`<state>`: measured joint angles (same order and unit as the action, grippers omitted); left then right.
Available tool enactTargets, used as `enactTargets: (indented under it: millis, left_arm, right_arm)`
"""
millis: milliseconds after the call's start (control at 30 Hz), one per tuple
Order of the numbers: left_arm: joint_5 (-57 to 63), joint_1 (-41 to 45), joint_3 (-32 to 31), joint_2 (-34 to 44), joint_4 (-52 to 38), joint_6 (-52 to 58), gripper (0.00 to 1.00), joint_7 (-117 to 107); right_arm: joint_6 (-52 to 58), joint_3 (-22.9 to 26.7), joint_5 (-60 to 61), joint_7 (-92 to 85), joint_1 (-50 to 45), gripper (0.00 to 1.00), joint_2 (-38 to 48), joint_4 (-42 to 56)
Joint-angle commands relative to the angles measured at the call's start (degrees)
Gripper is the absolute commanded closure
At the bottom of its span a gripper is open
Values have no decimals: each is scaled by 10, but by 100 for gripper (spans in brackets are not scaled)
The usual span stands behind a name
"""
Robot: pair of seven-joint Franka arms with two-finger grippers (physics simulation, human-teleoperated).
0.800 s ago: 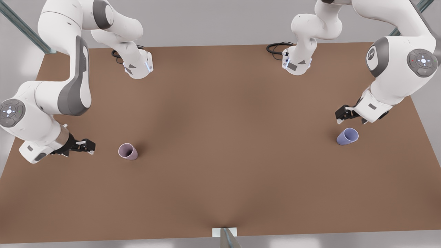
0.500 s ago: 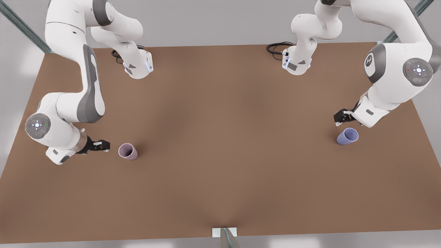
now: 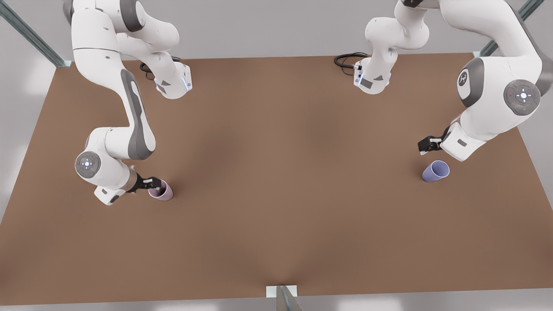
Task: Stack the cups, with the pink cup at the bottom and the purple cup at the top
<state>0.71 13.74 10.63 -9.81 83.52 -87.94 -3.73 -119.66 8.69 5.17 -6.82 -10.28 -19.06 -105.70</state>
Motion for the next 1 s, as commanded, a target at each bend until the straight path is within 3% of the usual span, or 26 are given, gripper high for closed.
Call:
enactTargets:
  millis: [0,467,900,967]
  left_arm:
    - [1,0,1,0,0,5,0,-7]
    - [1,0,1,-1,0,14,0,-8]
    - [1,0,2,-6,0,16,0,-9]
    - [1,0,2,-6,0,16,0,-9]
  right_arm:
    - [-23,0,1,-7,0,0,-1,-6]
    - [-103,0,3,-23,21,0,-42,-65]
    - [-107,0,4,-22,23,0,-61,-75]
    - [-107,0,5,-18,22,6,-65,-75]
